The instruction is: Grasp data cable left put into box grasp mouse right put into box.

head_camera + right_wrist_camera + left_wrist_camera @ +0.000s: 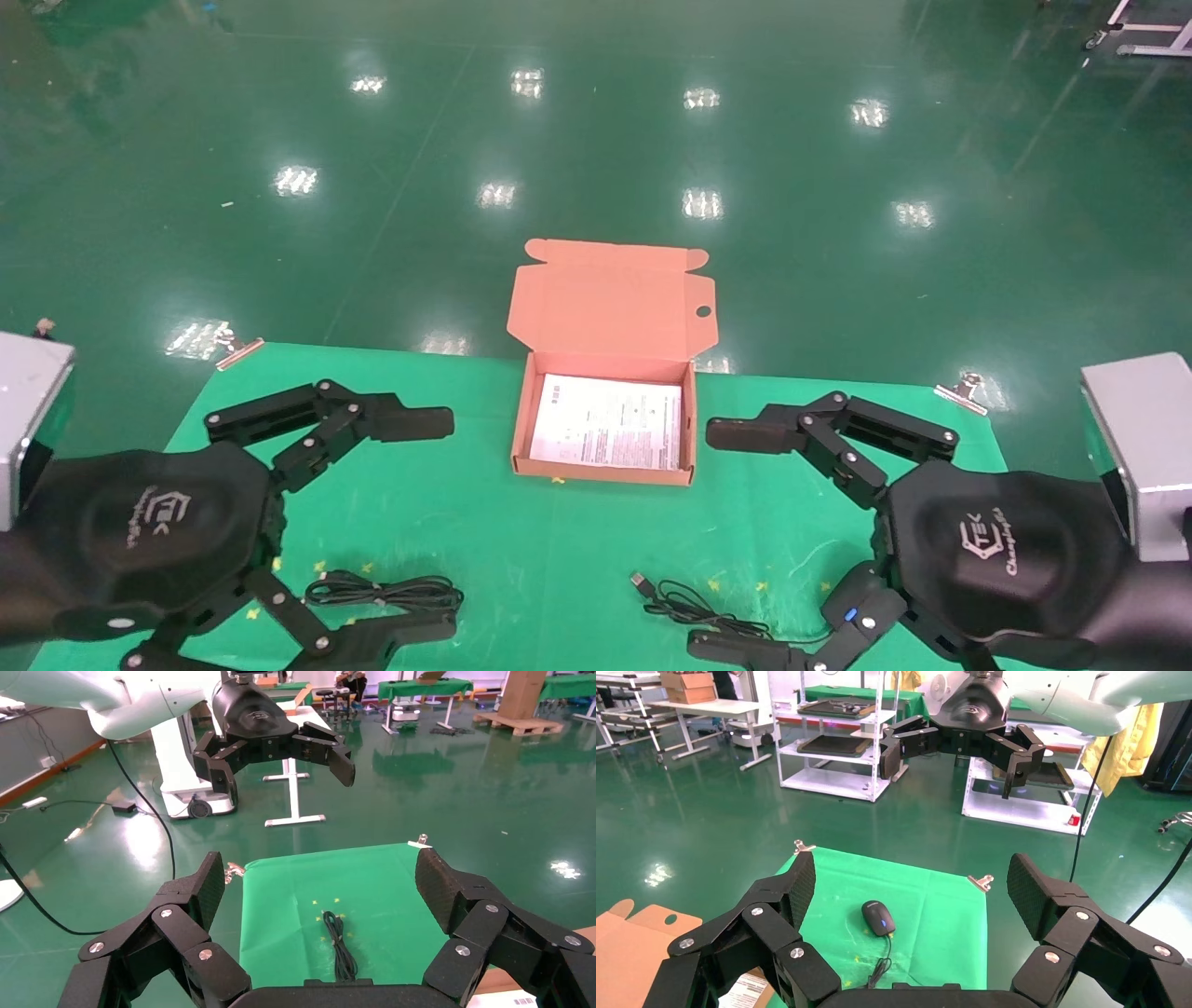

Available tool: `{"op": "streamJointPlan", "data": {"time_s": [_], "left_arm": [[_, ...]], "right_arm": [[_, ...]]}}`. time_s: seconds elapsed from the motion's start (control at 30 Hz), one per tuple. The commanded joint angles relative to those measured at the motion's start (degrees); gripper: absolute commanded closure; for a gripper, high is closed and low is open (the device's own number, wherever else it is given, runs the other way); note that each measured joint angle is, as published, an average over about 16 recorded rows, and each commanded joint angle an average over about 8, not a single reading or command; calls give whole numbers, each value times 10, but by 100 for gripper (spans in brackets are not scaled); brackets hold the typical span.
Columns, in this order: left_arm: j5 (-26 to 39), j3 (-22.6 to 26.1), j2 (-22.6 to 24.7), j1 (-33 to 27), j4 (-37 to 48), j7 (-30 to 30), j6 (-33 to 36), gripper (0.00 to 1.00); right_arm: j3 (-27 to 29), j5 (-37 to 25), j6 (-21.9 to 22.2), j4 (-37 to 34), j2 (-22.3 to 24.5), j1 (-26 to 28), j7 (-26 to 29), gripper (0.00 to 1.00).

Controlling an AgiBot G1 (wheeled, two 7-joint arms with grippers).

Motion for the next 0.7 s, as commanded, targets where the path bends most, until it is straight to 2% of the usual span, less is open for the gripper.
{"op": "streamJointPlan", "data": {"time_s": [0.03,0.7], "left_arm": [[0,0,0,0,0,0,0,0],[4,2,0,-2,-1,1,0,0]], "right_arm": [[0,0,0,0,0,0,0,0],[0,-2,0,1,0,1,-1,0]]}}
